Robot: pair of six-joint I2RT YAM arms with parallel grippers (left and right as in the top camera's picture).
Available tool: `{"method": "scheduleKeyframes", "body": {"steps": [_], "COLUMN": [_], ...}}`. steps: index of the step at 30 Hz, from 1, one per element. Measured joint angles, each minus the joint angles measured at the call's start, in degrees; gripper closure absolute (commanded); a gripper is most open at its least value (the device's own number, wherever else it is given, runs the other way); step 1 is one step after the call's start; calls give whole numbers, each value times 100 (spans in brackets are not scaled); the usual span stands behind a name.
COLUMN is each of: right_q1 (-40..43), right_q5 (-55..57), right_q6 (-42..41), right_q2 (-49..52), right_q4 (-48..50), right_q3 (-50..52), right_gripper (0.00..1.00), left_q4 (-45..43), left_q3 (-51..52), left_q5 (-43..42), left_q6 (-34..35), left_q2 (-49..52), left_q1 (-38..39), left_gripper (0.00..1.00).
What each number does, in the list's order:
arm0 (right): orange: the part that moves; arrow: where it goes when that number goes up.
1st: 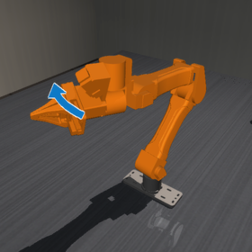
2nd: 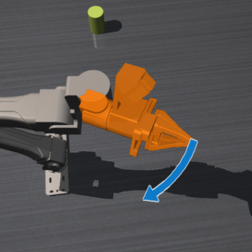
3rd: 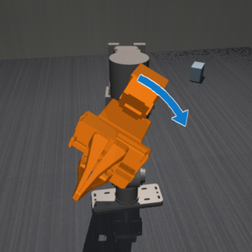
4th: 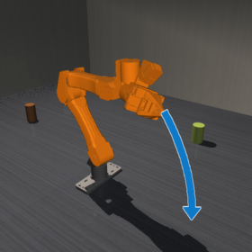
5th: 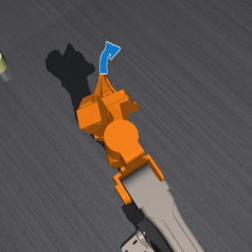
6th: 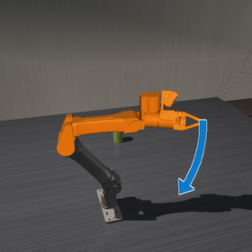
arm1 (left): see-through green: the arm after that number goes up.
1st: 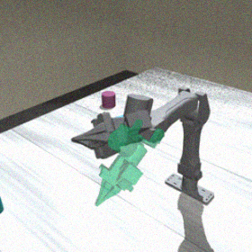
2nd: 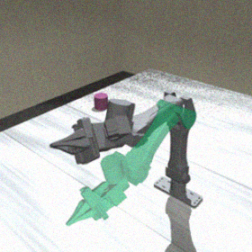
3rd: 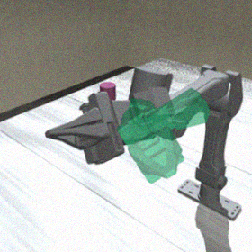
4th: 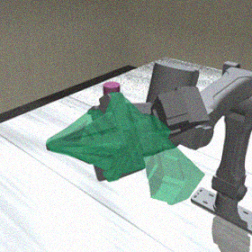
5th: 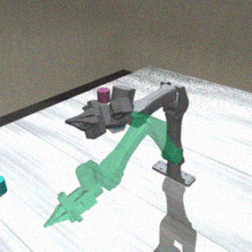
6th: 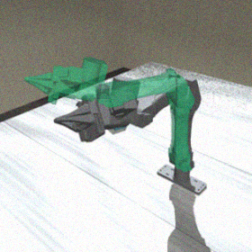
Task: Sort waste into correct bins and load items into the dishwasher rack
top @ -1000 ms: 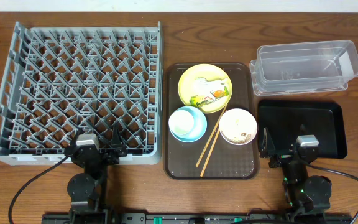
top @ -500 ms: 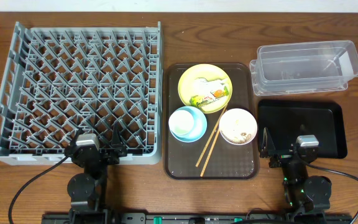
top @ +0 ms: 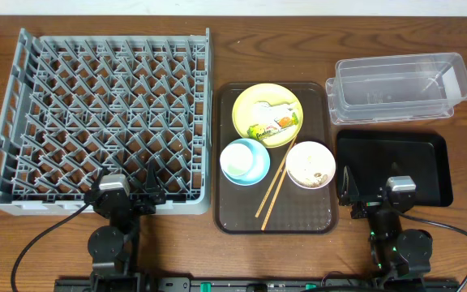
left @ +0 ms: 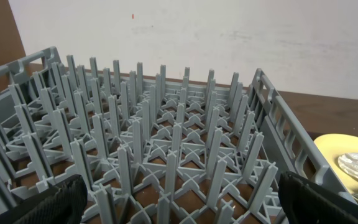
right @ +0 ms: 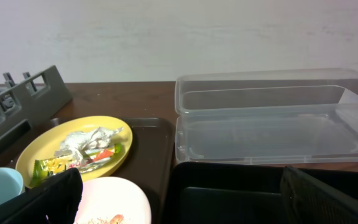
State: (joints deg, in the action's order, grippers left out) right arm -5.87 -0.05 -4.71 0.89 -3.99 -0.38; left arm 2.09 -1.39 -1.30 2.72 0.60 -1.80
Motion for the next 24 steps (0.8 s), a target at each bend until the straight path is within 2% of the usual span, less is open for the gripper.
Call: {"method": "scheduleKeyframes", "body": {"steps": [24], "right_q1": [0], "right_q5": [2], "right_q6": [-240], "right_q2": [103], "right_q4": [-13], "right_q3": [-2], "right_gripper": [1], "left_q4": [94], "left_q3": [-46], "left_q5": [-2], "left_q6": [24], "left_q2": [133], "left_q1": [0], "left_gripper": [0]}}
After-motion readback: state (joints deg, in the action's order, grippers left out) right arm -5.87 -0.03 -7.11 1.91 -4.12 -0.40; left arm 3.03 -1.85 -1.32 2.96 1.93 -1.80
